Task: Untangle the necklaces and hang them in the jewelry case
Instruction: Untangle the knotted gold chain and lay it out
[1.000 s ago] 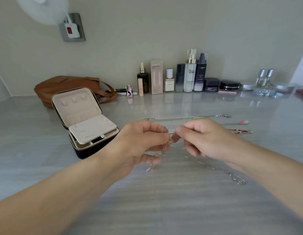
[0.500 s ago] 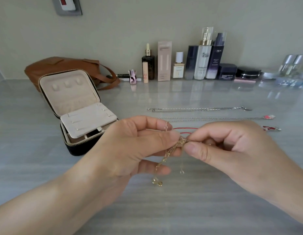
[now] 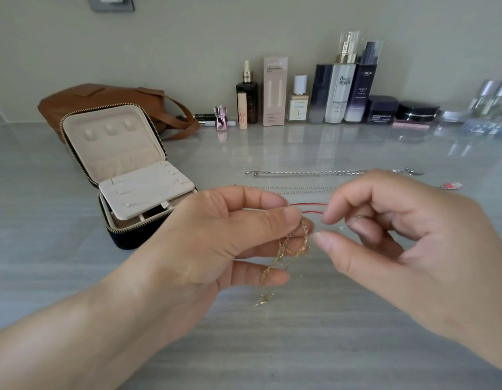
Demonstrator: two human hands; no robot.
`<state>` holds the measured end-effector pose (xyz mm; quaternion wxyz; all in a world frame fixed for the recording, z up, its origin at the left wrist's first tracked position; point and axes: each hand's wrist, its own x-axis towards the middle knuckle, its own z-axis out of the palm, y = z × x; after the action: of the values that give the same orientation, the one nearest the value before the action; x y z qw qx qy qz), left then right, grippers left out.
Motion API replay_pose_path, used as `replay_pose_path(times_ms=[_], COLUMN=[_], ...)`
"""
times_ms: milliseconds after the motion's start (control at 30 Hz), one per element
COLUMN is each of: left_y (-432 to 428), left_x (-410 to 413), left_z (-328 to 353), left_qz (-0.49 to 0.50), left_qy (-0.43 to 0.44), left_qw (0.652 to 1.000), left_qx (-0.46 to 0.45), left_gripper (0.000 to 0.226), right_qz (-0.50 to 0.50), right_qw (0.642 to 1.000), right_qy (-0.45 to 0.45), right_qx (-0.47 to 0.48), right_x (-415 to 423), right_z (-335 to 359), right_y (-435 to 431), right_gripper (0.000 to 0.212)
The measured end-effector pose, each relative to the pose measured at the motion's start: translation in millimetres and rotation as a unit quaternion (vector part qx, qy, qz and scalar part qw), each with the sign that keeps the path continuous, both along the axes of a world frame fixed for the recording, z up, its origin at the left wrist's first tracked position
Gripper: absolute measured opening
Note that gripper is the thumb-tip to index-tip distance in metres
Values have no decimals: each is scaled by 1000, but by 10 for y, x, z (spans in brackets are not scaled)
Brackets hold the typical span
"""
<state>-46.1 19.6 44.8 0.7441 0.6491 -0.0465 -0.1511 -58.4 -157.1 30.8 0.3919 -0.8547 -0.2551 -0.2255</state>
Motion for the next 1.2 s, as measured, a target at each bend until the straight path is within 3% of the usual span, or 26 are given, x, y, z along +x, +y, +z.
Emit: replay_pose_path(times_ms=[100,200,300,700,800,933,1200], left_y=[2,8,9,-25,-27,-29,-34], left_x=[-2,-6,-13,-5,-5,-3,17], left_z=[6,13,15,13,11,15,15], left_qz=[-1,1,5,50,45,43,58], left_qy=[13,24,23,2,5,2,-31], left_qw=[1000,1000,1000,999,999,999,998], left_qx=[-4,-7,-4,2,0,1,11], left_gripper=[28,26,27,31,32,29,32], right_qz=[11,59,75,76,72,54,44], right_qw=[1000,989,977,948,951,955,964], right_qy=[28,104,167,270,275,260,238], right_qx=[7,82,112,153,122,134,111], right_x=[0,26,42,74,66,60,80], right_z=[-3,26,43,48,43,41,51], right_y=[12,23,28,77,105,108,55], right_gripper=[12,8,16,15,26,7,15])
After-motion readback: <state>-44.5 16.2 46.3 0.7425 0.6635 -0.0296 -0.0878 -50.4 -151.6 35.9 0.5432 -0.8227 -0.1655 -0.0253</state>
